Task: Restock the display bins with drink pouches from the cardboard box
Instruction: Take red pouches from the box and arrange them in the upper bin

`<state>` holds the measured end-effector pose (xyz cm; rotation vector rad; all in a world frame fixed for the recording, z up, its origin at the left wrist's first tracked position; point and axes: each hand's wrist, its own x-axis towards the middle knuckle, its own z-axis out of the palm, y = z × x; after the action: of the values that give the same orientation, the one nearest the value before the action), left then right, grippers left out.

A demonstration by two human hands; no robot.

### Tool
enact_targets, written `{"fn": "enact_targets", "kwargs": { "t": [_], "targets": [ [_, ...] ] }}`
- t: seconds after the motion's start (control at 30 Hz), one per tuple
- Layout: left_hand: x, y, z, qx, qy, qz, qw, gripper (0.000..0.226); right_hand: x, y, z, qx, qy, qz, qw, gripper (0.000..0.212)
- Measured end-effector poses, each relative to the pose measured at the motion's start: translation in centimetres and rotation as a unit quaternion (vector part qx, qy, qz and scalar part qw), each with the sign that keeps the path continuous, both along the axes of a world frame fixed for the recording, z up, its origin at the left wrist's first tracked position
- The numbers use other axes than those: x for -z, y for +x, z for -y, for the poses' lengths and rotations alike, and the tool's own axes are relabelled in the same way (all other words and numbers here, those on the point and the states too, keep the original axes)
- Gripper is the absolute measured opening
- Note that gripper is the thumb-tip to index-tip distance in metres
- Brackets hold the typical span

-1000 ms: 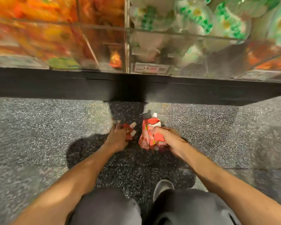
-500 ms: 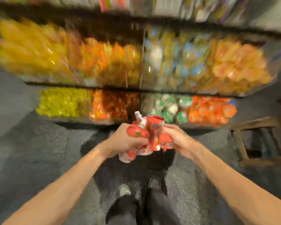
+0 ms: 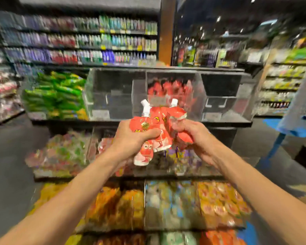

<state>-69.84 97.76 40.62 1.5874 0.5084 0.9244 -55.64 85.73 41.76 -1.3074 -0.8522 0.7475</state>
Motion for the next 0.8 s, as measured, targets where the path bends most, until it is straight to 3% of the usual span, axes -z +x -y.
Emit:
{"fn": "enact_targets", "kwargs": {
  "t": [0.1, 0.17, 0.3, 0.37, 0.47, 0.57, 0.7, 0.8],
  "targets": [
    [-1.3, 3.9, -0.9, -0.041, -0.044, 0.062, 0.996, 0.02, -1.1, 3.6, -0.8, -0.006, 0.008, -0.043, 0.999, 0.025],
    [-1.9, 6.6, -1.2, -0.05, -0.076, 0.098, 0.991, 0.017, -1.7, 5.8, -1.4, -0.031, 0.006, -0.1, 0.995, 0.025],
    [-2.8, 11.5, -2.8, -0.036, -0.031, 0.063, 0.997, 0.02, -2.4, 10.4, -3.8, -0.044, 0.009, -0.152, 0.987, 0.049],
    [-3.1, 13.0, -3.9, 0.004, 0.005, 0.028, 1.0, 0.023, -2.9, 12.2, -5.1, -0.033, 0.002, -0.165, 0.986, 0.049],
    [-3.1, 14.5, -5.4, 0.071, 0.057, -0.02, 0.996, 0.034, -3.2, 14.2, -6.6, -0.037, -0.003, -0.193, 0.981, 0.026],
    [-3.8, 16.1, -7.2, 0.098, 0.125, -0.077, 0.984, 0.04, -3.4, 15.9, -8.3, -0.032, -0.001, -0.203, 0.979, 0.019],
    [-6.5, 17.5, -12.7, 0.024, 0.204, -0.09, 0.975, 0.044, -5.2, 17.7, -9.9, -0.014, 0.014, -0.196, 0.98, 0.029],
    [-9.2, 18.2, -18.2, -0.047, 0.189, -0.094, 0.976, 0.049, -6.6, 19.9, -10.5, 0.017, 0.027, -0.163, 0.986, 0.037]
  ]
}}
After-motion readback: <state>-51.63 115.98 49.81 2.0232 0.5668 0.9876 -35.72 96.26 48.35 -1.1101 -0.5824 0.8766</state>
